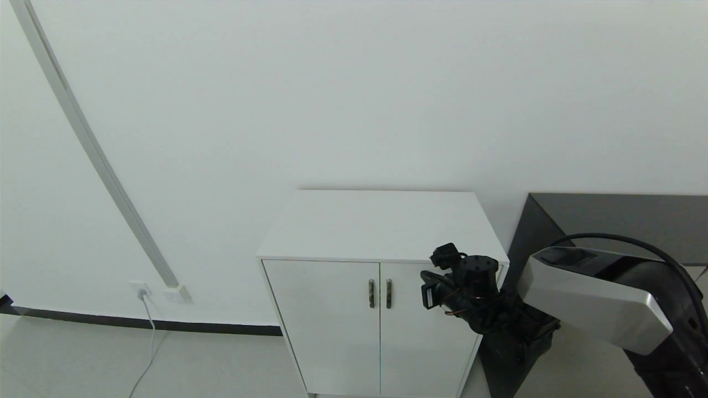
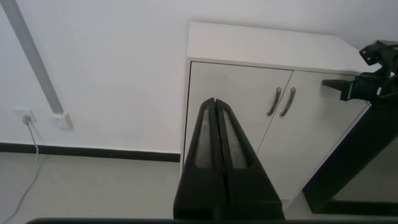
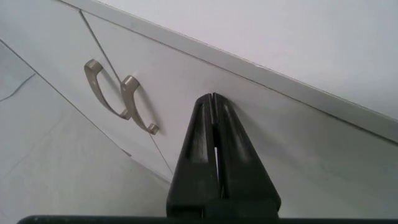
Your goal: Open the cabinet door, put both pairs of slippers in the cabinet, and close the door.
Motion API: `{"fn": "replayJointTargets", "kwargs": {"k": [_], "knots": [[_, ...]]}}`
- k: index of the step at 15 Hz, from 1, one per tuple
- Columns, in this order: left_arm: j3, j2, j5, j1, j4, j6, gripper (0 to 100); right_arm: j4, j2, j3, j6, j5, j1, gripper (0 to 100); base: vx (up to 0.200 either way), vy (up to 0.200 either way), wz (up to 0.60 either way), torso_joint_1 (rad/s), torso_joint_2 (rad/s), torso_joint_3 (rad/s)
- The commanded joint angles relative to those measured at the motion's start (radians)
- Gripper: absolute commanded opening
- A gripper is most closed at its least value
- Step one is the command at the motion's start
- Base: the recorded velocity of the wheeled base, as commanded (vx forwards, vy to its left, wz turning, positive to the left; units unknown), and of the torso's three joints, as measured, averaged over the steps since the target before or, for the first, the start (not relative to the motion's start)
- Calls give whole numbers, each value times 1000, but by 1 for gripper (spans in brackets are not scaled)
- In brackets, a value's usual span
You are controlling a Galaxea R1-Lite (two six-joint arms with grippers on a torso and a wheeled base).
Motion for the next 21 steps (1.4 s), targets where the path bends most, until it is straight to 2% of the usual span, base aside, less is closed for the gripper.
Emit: {"fn": "replayJointTargets", "kwargs": {"k": [1, 5, 8, 12, 14, 18, 21], "knots": [[0, 0, 0, 0, 0, -1, 0, -52, -85, 104, 0, -1, 1, 0, 0, 0, 0, 0, 0, 0], [0, 2, 0, 0, 2, -1, 0, -146, -277, 368, -4, -15, -66, 0, 0, 0, 0, 0, 0, 0], [0, 2, 0, 0, 0, -1, 0, -169, -445, 546, -10, -15, -175, 0, 0, 0, 0, 0, 0, 0], [0, 0, 0, 0, 0, -1, 0, -158, -646, 691, -56, -15, -322, 0, 0, 0, 0, 0, 0, 0], [0, 0, 0, 0, 0, -1, 0, -167, -718, 796, -58, -12, -353, 0, 0, 0, 0, 0, 0, 0], [0, 2, 0, 0, 0, -1, 0, -164, -882, 998, -58, -4, -359, 0, 0, 0, 0, 0, 0, 0], [0, 2, 0, 0, 0, -1, 0, -103, -991, 1040, -55, -3, -388, 0, 0, 0, 0, 0, 0, 0]]}}
